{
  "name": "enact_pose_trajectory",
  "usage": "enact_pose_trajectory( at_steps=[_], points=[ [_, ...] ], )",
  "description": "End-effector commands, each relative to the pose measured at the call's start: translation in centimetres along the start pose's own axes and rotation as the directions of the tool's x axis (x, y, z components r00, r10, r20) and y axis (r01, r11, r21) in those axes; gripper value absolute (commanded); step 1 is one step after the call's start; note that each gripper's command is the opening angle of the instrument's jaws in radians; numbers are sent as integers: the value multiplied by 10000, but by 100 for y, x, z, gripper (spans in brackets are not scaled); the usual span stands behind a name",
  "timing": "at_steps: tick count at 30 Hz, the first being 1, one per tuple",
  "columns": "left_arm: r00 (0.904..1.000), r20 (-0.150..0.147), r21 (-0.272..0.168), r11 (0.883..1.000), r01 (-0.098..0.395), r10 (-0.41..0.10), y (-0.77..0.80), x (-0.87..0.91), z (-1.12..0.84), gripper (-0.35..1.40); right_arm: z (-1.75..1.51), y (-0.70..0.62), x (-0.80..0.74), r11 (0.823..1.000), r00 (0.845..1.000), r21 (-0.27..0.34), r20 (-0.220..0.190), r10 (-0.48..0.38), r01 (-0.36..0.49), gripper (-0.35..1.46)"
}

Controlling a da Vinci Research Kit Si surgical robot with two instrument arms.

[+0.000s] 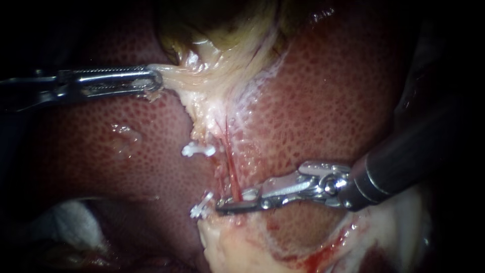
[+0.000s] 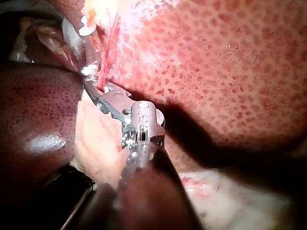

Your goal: Clipping first clip right tube

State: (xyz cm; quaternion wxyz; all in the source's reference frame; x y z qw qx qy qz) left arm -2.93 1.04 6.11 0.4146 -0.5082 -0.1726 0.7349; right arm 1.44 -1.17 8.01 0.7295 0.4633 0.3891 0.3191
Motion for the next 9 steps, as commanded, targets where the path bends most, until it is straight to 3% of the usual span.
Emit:
enact_pose_trajectory(
  at_steps=[1, 9],
  points=[
    [10000, 0, 0, 10000, 1, -1, 0, 0, 0, -35, 0, 0, 0, 10000, 10000, 6, -6, 9, -9, -35],
    [10000, 0, 1, 10000, 1, -1, 0, 0, 0, -35, 0, 0, 0, 9997, 9997, 120, 87, 231, -232, -35]
  ],
)
